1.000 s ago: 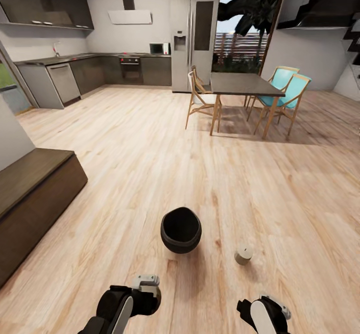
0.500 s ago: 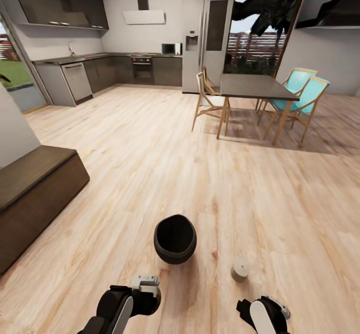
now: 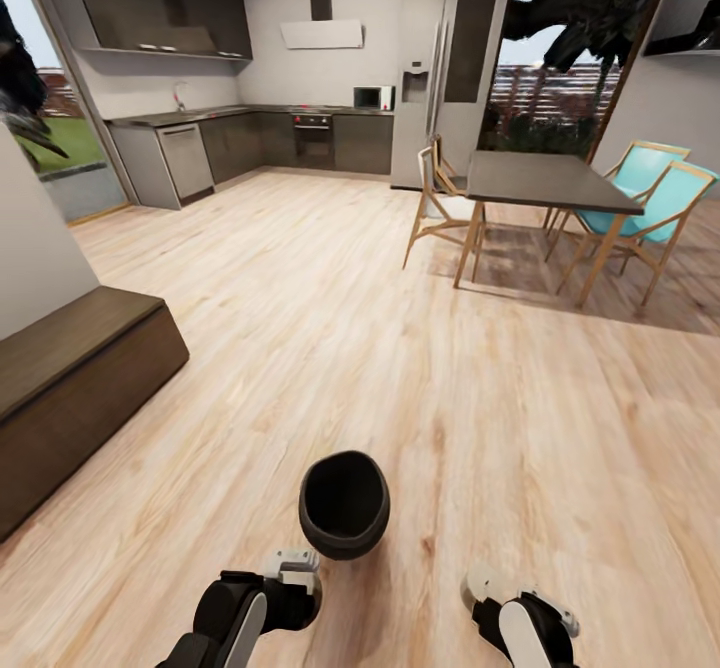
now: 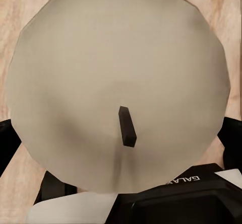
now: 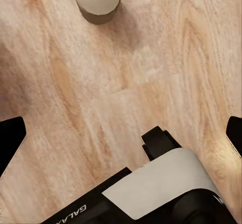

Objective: Place each of the two pumpkins and all three candles from the living room inside a cabinet in the living room (use any cabinet), then make sure every cabinet is closed, and position the cauldron so it is next to a table in the living room.

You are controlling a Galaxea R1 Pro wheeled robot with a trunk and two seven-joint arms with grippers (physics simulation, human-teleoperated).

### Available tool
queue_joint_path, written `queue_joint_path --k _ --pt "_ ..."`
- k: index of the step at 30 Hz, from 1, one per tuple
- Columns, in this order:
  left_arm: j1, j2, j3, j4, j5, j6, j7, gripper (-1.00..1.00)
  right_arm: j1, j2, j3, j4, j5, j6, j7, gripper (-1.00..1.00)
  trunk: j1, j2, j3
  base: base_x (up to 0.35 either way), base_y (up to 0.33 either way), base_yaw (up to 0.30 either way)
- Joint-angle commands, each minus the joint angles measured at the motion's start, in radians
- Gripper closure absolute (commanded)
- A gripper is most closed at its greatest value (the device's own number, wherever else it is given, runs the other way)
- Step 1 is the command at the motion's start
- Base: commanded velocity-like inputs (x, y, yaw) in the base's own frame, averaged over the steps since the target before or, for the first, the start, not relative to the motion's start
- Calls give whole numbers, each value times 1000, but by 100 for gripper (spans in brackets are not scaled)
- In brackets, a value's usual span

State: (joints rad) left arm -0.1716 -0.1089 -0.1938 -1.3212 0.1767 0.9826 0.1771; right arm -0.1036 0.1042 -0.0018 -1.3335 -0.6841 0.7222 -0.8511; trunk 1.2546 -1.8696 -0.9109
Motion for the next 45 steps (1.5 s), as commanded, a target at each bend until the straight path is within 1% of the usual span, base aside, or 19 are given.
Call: queue_joint_path --k 1,15,26,34,39,45 --pt "0 0 -1 -1 12 4 10 100 -1 0 0 -1 -9 -1 -8 -100 0 0 -1 242 -236 8" --pt "0 -2 -1 -1 12 5 10 100 -1 0 3 -1 -12 -8 -8 -100 0 0 15 126 -311 143" --pt "0 -2 1 -1 12 5 10 100 -1 1 3 -1 -12 -8 -8 -100 0 0 31 9 -66 146" --pt "0 -2 0 -1 12 5 10 100 -1 0 3 -1 -12 -8 -8 -100 0 0 41 0 -283 119" --pt "0 -1 -33 -1 12 7 10 100 -1 0 3 -2 -12 -7 -8 -100 0 0 41 0 -336 16" --pt "-1 0 -40 -1 12 7 10 100 -1 0 3 -2 -13 -7 -8 -100 0 0 42 0 -340 122"
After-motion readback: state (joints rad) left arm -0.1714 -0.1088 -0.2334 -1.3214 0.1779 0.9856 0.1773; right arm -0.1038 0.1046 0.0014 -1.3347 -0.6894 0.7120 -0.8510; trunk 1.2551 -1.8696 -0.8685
